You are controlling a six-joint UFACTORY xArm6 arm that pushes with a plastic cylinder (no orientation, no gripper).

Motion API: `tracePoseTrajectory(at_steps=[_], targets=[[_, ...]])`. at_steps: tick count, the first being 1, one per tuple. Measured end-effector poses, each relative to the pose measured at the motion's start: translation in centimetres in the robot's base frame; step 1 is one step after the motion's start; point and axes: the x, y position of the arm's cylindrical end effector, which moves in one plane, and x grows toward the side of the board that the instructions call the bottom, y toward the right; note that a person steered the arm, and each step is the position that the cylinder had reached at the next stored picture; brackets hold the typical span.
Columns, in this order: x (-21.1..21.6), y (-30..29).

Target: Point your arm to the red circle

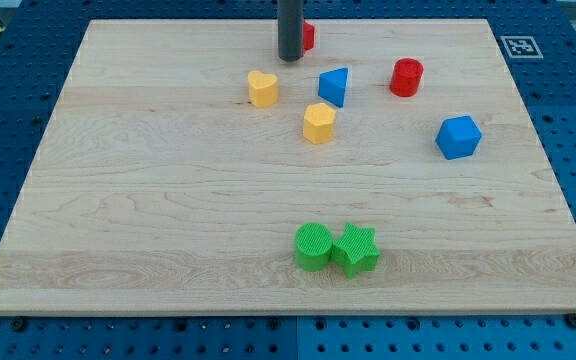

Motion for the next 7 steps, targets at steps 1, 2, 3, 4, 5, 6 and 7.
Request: tracePoseTrajectory(at_steps=[1,2,3,4,5,6,7], targets=[[2.2,2.8],[1.9,4.9],[0.7,6.8],[0.6,8.4],[0.6,8.4],[0.6,8.5],[0.6,10.2]])
